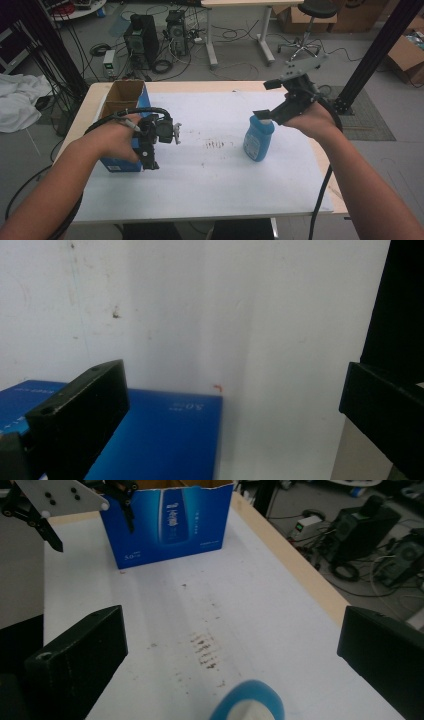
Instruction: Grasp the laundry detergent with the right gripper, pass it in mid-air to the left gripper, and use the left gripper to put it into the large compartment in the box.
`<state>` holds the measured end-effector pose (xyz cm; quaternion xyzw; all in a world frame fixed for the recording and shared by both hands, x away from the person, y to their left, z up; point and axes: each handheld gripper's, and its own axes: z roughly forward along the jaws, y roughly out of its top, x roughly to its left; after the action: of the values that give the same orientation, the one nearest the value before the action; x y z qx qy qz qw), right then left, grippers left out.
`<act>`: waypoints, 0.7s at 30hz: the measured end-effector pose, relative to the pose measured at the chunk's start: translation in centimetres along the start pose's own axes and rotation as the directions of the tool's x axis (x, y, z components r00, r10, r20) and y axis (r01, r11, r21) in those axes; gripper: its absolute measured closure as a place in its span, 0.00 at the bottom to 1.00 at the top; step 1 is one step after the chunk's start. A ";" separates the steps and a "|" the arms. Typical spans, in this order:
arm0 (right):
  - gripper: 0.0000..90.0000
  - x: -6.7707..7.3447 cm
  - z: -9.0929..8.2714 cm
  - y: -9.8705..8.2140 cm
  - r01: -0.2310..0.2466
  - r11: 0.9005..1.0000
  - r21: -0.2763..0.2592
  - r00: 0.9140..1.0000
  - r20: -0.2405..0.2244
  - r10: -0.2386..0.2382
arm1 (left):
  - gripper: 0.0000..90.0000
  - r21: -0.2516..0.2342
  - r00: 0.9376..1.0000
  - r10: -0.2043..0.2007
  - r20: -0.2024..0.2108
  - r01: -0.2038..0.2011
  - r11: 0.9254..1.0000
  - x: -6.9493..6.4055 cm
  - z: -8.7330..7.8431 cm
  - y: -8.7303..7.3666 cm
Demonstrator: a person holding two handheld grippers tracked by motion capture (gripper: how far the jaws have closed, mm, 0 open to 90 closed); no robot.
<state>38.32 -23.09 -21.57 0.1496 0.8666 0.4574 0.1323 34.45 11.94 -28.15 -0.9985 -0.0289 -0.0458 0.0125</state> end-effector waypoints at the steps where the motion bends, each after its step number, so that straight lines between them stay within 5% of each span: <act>1: 0.00 0.0 -1.1 -0.8 -0.017 1.000 -0.010 1.000 0.021 0.017 | 0.00 -0.004 1.000 0.002 -0.001 -0.002 1.000 0.0 0.0 0.0; 11: 0.00 0.5 -4.9 -5.7 -0.089 0.995 -0.053 0.991 0.092 0.094 | 0.00 -0.006 1.000 0.013 -0.012 -0.013 1.000 -0.2 -0.5 0.0; 21: 0.00 1.3 -5.6 -10.9 -0.152 0.985 -0.076 0.976 0.146 0.162 | 0.00 -0.007 1.000 0.012 -0.019 -0.012 1.000 -0.4 -0.8 -0.3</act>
<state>33.54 -32.67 -27.74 0.2474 0.8243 0.4814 0.1659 33.92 12.20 -27.40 -0.9982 -0.0229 -0.0554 0.0094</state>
